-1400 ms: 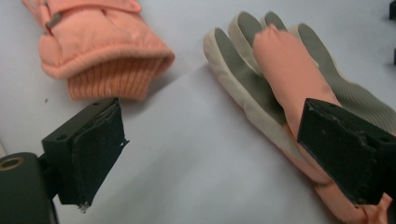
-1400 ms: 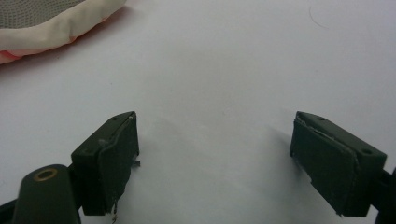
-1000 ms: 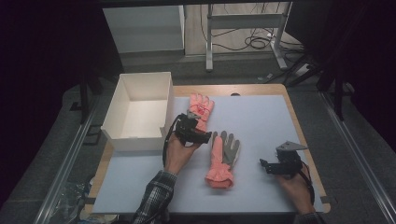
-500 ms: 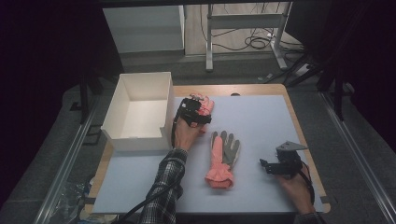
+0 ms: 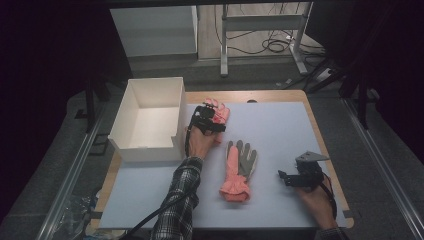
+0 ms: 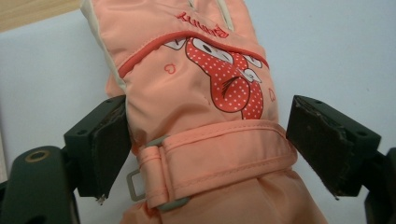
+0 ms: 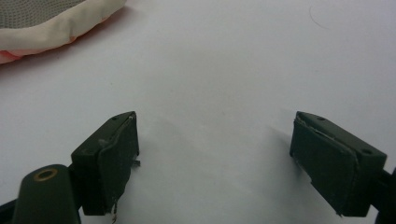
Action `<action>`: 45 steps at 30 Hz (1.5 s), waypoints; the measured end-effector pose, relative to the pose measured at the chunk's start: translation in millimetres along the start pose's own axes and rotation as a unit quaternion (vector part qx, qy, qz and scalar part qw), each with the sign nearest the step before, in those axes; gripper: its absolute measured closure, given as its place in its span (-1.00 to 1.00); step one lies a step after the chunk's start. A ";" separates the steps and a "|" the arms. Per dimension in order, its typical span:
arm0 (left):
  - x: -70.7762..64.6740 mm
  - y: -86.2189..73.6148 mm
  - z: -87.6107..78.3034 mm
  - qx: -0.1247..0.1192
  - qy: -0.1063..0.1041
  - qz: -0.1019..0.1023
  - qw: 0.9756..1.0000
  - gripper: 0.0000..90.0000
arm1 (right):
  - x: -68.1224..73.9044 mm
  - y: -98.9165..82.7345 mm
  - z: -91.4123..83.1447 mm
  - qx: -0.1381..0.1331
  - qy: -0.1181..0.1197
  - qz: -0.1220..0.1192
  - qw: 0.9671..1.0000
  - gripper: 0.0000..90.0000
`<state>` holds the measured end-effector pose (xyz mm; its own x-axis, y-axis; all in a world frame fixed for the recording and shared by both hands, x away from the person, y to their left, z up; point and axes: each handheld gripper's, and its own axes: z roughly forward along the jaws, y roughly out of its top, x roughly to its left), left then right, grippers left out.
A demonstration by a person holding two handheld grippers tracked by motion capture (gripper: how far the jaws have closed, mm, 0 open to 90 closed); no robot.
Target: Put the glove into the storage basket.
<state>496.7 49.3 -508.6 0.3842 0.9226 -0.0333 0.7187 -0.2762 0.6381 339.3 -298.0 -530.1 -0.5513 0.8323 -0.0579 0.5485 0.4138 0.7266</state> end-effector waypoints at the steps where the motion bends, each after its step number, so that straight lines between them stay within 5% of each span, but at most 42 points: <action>1: -1.8 0.4 0.2 0.003 0.004 0.004 1.000 -0.71 | 0.0 0.0 0.0 0.000 0.000 0.000 1.000 -0.65; 6: -10.1 -2.3 11.1 0.034 0.043 0.035 0.998 -0.79 | 0.0 0.0 0.0 0.000 0.000 0.000 1.000 -0.65; 9: -4.9 -4.2 11.0 0.027 0.025 0.013 0.999 -0.69 | 0.0 0.0 0.0 0.000 0.000 0.000 1.000 -0.65; 16: 3.2 -3.4 -0.4 0.012 -0.013 -0.007 1.000 -0.02 | 0.0 0.0 0.0 0.000 0.000 0.000 1.000 -0.65; 23: 7.3 -4.3 -12.2 -0.003 -0.042 -0.025 0.999 0.17 | 0.0 0.0 0.0 0.000 0.000 0.000 1.000 -0.65; 35: -21.8 -5.9 -66.3 -0.032 -0.085 0.005 0.996 0.12 | 0.1 -0.1 -0.1 0.000 0.000 0.000 1.000 -0.65; 45: -59.5 -36.2 -123.4 -0.038 -0.129 0.047 0.990 0.08 | 0.1 0.0 -0.2 0.001 -0.001 -0.001 1.000 -0.65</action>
<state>376.4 37.6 -434.8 0.5896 0.7915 -0.1610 0.6314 -0.3274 0.7029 339.2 -298.1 -530.0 -0.5515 0.8321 -0.0597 0.5487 0.4157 0.7254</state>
